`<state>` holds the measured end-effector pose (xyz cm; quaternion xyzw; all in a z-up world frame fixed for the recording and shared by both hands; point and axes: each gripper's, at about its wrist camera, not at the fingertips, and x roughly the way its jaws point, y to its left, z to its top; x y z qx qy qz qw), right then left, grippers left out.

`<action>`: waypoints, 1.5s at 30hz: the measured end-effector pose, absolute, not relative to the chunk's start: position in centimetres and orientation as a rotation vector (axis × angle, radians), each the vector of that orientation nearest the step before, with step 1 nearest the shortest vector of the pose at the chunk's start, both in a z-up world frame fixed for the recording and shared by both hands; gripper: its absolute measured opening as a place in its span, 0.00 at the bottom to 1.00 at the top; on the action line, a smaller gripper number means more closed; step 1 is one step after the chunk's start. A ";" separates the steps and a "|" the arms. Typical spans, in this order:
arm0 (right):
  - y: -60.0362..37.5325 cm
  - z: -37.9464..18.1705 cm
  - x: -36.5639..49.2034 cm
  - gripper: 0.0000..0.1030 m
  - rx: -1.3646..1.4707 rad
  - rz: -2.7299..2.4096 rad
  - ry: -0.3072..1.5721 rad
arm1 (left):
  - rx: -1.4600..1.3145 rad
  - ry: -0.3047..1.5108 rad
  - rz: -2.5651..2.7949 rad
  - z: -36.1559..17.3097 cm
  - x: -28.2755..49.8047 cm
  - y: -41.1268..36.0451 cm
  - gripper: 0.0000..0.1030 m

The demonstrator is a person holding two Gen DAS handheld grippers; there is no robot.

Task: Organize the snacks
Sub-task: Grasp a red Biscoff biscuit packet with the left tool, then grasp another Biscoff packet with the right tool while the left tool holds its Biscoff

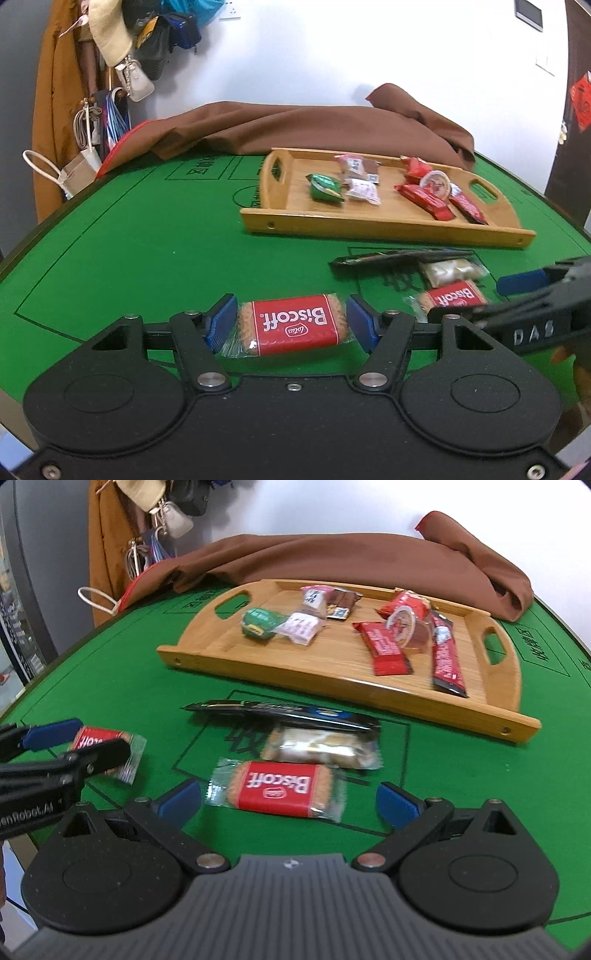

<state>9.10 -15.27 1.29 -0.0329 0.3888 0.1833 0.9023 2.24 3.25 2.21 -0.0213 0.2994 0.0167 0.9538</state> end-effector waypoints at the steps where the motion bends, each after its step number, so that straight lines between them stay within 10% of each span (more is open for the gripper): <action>1: -14.9 1.2 9.1 1.00 -0.071 0.378 0.806 | -0.047 0.610 0.036 2.2 2.4 3.4 0.61; 10: -12.4 0.3 8.5 1.00 -0.149 0.336 0.769 | -0.054 0.627 0.037 1.7 3.6 3.9 0.61; 25: -15.0 1.9 8.1 0.43 -0.034 0.263 0.738 | -0.050 0.618 0.003 2.5 4.9 3.5 0.61; 27: -15.3 1.8 8.0 0.43 -0.023 0.263 0.739 | -0.043 0.612 0.001 2.7 5.0 3.3 0.61; 29: -15.4 1.7 7.8 0.68 -0.025 0.280 0.741 | -0.040 0.608 -0.002 2.8 5.1 3.1 0.61; 38: -13.1 0.7 7.6 0.92 -0.120 0.326 0.755 | -0.036 0.610 0.000 2.9 5.3 2.8 0.61; 45: -12.2 0.8 7.3 0.67 -0.127 0.314 0.736 | -0.035 0.597 0.005 3.3 5.3 3.1 0.61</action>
